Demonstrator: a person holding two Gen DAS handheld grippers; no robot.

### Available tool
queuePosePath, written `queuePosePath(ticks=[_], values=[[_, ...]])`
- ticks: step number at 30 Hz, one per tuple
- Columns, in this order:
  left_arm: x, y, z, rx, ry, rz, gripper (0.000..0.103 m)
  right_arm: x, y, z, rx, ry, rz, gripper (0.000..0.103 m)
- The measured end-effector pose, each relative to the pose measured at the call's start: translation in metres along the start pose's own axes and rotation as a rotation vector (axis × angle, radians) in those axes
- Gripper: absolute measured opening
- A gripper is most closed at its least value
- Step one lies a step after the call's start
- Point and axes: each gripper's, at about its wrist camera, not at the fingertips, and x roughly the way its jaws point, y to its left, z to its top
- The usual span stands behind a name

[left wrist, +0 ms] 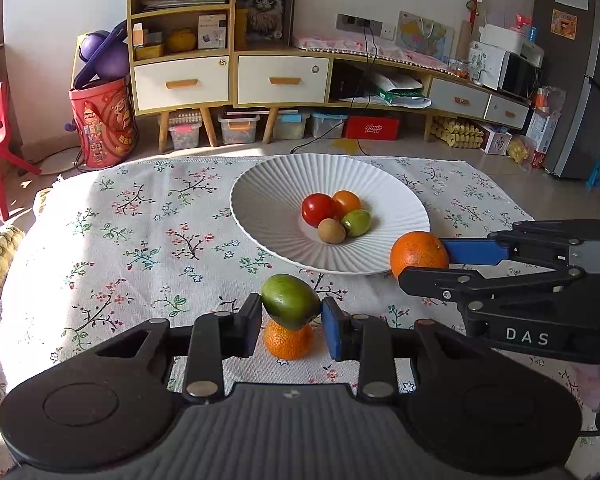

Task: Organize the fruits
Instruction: 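Carry the green lime with the left gripper while the right gripper carries the orange to the bowl, then open the left gripper in the bowl while the right gripper releases the orange there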

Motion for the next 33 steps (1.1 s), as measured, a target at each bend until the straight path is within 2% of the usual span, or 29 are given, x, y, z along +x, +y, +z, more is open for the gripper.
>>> queuePosePath(ticks=[8, 21, 33], values=[[0.016, -0.004, 0.019, -0.014, -0.043, -0.052, 0.017, 0.003, -0.017, 0.009, 0.047, -0.018, -0.045, 0.037], [0.057, -0.014, 0.034, 0.057, -0.059, -0.030, 0.017, 0.031, -0.043, 0.019, 0.084, -0.002, -0.115, 0.037], [0.095, -0.016, 0.042, 0.086, -0.001, 0.030, 0.017, 0.059, -0.052, 0.023, 0.021, 0.058, -0.151, 0.037]])
